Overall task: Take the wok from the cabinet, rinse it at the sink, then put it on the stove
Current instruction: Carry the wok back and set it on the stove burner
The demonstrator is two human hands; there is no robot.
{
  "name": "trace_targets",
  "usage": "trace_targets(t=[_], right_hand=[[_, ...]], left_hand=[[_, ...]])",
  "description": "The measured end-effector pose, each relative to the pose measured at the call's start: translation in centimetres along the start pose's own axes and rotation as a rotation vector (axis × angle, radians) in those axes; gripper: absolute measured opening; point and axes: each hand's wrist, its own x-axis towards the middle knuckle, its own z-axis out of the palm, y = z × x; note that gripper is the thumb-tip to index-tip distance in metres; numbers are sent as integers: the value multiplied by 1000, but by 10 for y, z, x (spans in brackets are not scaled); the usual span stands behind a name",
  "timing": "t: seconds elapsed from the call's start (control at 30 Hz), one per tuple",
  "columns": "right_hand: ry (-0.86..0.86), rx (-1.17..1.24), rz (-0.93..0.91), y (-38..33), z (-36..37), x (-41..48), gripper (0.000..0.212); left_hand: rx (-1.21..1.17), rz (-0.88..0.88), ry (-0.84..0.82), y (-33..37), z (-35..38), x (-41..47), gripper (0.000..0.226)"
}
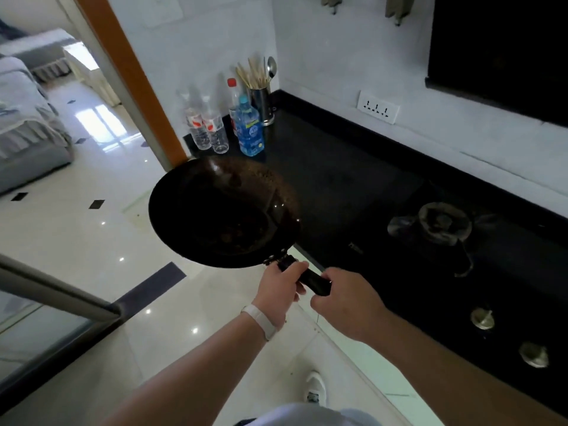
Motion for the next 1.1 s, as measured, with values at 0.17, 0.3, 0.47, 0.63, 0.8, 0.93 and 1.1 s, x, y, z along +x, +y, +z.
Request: trace_targets(t=[0.17,0.3,0.47,0.63,0.8,0.93,1.1], right_hand=[[49,2,75,10,-33,32,13],[87,7,111,17,-47,49,14],[123,87,217,20,-50,63,14],[182,127,336,12,-43,79,14],[236,124,467,-18,-30,110,18],[298,116,575,-49,-18,140,16],[382,137,676,-86,6,170,13]], left_hand=[[23,-3,-104,26,34,34,9],[57,-20,-180,38,52,59,11],[83,-78,-278,45,67,86,16],[141,-128,-436,48,67,119,17],[191,-210,-525,60,54,167,16],[229,-242,-635,77,36,201,16],[368,-214,-832,97,9,239,26]])
